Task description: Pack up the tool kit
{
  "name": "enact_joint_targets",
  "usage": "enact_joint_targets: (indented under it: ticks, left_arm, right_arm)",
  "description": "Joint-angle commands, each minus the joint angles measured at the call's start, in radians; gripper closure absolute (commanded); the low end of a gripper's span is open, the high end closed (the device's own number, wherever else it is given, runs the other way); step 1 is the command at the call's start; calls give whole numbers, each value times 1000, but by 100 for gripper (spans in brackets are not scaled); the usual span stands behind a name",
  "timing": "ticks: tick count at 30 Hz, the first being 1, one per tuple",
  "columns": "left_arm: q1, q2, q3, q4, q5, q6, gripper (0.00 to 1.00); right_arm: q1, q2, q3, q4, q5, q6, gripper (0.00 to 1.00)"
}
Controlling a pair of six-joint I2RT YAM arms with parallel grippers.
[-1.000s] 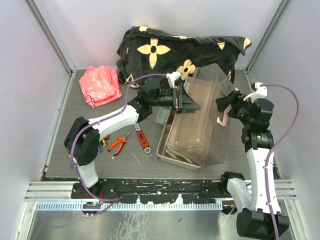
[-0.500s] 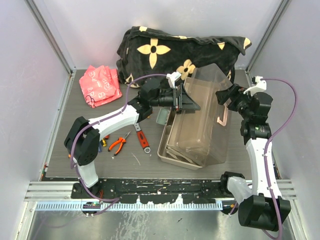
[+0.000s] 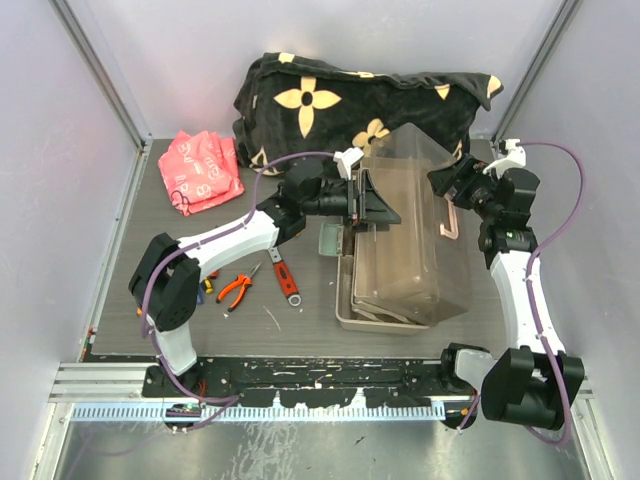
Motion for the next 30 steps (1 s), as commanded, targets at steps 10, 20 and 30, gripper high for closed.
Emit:
enact_joint_targets:
  ticks: [10, 20, 30]
  left_arm:
    - [-33, -31, 95, 153, 17, 27, 18]
    - [-33, -12, 185, 100, -18, 53, 18]
    - [-30, 38, 274, 46, -67, 74, 18]
  right_arm:
    - [24, -123, 165, -231, 29, -105, 11]
    - [24, -367, 239, -435, 64, -171, 7]
    - [86, -600, 201, -619, 106, -309, 0]
